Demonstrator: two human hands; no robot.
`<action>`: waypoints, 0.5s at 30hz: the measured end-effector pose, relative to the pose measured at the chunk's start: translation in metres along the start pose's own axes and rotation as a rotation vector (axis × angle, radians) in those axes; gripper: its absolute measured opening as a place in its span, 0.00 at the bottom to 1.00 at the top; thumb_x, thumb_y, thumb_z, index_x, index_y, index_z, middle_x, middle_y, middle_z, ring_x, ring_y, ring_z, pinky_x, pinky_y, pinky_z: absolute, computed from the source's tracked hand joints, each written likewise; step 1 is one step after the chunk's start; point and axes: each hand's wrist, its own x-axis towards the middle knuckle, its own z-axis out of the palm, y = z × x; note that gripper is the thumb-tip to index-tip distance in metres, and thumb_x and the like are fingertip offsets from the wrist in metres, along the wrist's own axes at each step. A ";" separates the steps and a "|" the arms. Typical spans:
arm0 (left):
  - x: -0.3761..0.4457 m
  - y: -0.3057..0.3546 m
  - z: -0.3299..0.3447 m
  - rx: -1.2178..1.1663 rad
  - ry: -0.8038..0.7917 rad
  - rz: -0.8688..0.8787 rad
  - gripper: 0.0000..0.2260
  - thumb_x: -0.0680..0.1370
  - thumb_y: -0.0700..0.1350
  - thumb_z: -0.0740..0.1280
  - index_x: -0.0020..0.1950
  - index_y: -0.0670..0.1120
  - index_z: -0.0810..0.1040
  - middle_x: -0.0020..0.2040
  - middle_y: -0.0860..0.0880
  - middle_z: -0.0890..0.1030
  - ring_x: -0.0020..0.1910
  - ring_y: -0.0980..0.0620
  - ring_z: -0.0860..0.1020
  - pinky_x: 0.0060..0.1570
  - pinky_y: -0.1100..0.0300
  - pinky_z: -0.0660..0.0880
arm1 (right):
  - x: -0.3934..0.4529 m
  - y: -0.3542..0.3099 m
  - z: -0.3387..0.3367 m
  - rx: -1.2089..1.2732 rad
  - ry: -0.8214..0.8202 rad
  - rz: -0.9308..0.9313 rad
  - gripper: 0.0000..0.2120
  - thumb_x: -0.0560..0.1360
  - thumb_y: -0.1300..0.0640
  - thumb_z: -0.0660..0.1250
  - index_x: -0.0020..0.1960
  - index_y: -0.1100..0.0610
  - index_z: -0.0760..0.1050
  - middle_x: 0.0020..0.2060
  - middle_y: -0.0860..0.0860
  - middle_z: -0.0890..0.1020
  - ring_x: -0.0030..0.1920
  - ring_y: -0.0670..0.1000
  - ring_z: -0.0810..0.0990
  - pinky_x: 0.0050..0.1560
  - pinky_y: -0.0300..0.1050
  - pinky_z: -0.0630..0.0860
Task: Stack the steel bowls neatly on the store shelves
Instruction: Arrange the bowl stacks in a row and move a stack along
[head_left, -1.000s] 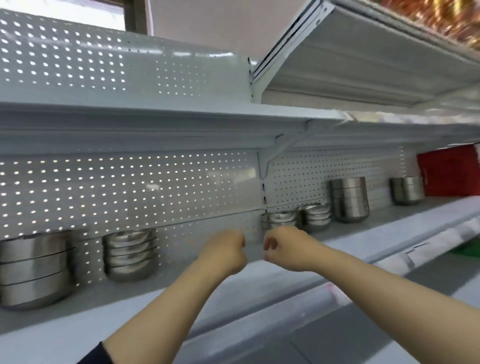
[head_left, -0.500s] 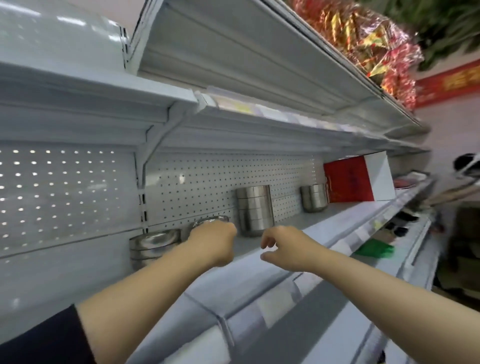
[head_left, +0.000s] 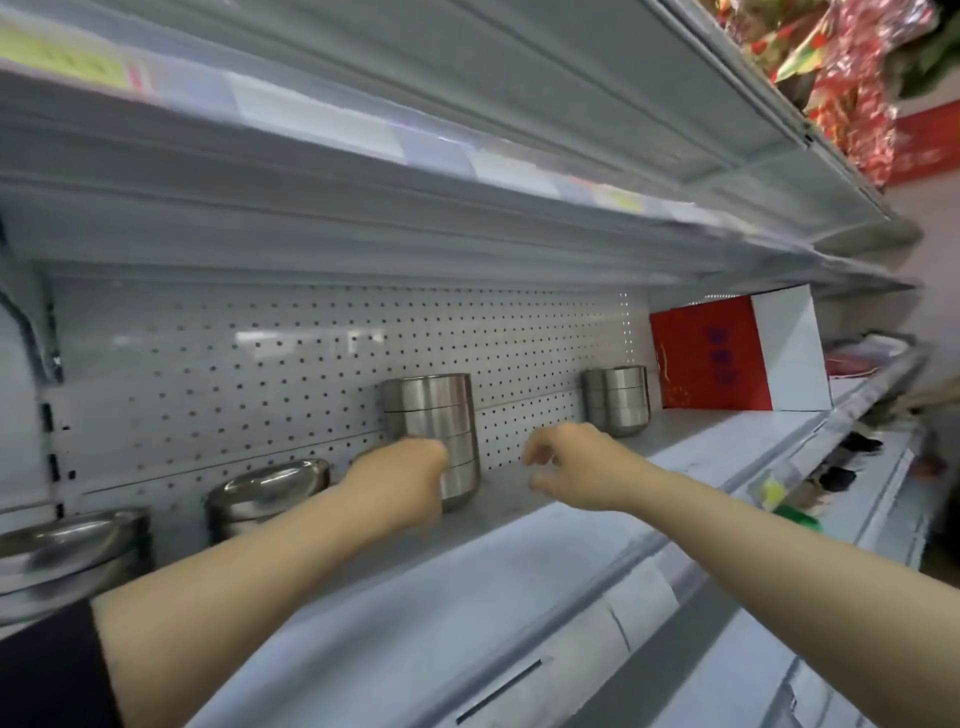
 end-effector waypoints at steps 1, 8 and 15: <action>0.007 0.003 0.004 -0.001 -0.001 -0.033 0.12 0.73 0.36 0.61 0.56 0.41 0.75 0.54 0.44 0.78 0.52 0.45 0.78 0.47 0.54 0.77 | 0.009 0.011 0.002 0.020 -0.006 -0.018 0.11 0.74 0.53 0.66 0.56 0.53 0.75 0.53 0.51 0.78 0.51 0.51 0.78 0.53 0.49 0.77; 0.056 0.020 0.028 -0.088 -0.068 -0.399 0.18 0.75 0.42 0.63 0.65 0.46 0.71 0.63 0.46 0.75 0.59 0.47 0.75 0.54 0.59 0.74 | 0.077 0.072 0.024 0.129 -0.124 -0.178 0.19 0.73 0.49 0.68 0.62 0.50 0.69 0.58 0.52 0.76 0.52 0.52 0.76 0.50 0.46 0.75; 0.097 0.016 0.061 -0.307 -0.043 -0.686 0.22 0.77 0.46 0.65 0.69 0.42 0.66 0.66 0.43 0.74 0.64 0.45 0.73 0.64 0.55 0.70 | 0.136 0.080 0.052 0.274 -0.270 -0.308 0.38 0.69 0.46 0.72 0.72 0.48 0.57 0.67 0.51 0.68 0.62 0.53 0.71 0.52 0.44 0.69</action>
